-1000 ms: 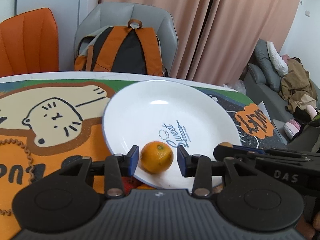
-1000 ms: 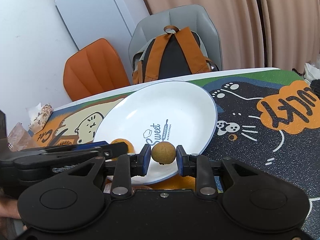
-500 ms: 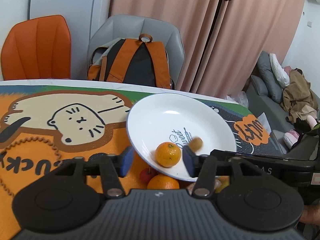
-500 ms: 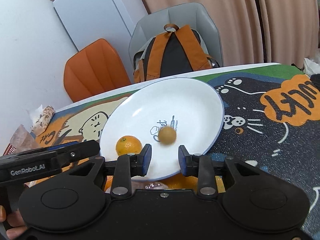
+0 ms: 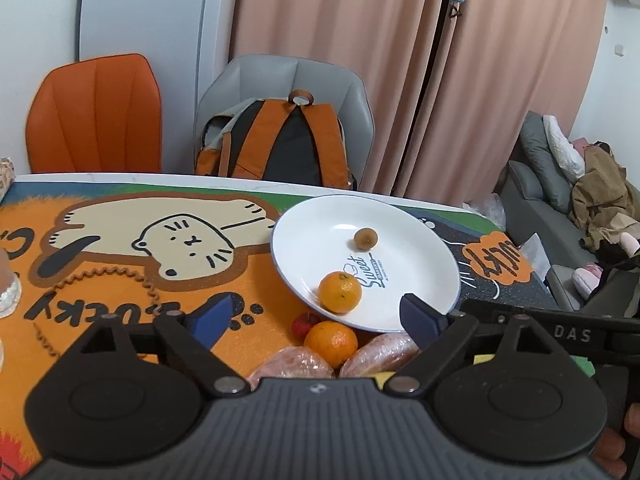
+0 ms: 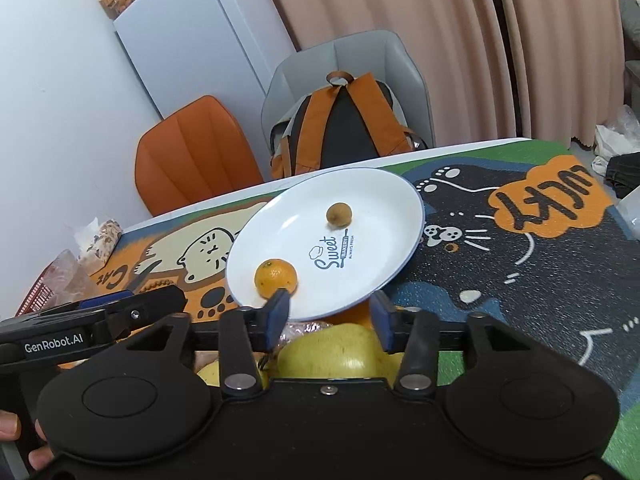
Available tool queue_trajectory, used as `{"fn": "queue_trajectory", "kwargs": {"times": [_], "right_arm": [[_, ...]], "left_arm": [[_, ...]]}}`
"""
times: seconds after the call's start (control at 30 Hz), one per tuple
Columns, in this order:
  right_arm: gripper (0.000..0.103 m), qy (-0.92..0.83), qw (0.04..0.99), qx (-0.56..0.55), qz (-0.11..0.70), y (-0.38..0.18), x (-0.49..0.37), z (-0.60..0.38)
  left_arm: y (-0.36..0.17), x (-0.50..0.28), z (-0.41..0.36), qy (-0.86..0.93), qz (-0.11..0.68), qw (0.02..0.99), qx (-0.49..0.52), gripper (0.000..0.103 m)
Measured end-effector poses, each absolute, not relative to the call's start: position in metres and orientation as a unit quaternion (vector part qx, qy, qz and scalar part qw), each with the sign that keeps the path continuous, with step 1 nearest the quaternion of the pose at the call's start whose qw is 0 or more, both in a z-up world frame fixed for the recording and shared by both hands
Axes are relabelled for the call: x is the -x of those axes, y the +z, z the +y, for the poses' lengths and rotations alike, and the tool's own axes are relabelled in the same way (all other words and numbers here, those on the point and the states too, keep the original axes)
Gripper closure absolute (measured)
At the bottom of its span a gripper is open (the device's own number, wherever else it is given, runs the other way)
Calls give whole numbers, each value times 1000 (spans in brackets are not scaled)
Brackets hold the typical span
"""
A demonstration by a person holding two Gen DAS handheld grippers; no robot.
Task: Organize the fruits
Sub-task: 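Withdraw both tools from the plate toward the remaining pears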
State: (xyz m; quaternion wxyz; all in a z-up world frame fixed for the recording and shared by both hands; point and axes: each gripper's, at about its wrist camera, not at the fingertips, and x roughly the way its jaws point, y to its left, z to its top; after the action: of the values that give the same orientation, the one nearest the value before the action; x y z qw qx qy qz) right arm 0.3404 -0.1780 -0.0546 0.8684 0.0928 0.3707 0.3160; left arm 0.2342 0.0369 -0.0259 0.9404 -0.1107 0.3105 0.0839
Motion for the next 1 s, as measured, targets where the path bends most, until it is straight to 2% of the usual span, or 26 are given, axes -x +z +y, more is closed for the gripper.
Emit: {"fn": "queue_trajectory", "kwargs": {"times": [0.07,0.17,0.23,0.3,0.43,0.53,1.0], "right_arm": [[50,314,870,-95,368,-53,-335,-183],[39,315,872,-97,363,-49,-326,-189],[23,316,875,-98,354,-46,-319,-194],[16,318,877,-97,347,-43,-312,-198],[8,324,875,-105,344,-39,-301,-205],[3,327,876,-107,338,-35,-293,-210],[0,333,872,-117,338,-30,-265,-228]], "left_arm": [[-24,-228,36,85,309,940,115,12],[-22,-219,34,87,307,941,115,8],[-21,-212,31,87,304,942,115,6],[-21,-206,29,84,302,943,114,4],[-20,-195,25,75,303,943,113,3],[-18,-185,22,70,297,946,114,3],[-11,-152,12,54,288,949,116,3]]}}
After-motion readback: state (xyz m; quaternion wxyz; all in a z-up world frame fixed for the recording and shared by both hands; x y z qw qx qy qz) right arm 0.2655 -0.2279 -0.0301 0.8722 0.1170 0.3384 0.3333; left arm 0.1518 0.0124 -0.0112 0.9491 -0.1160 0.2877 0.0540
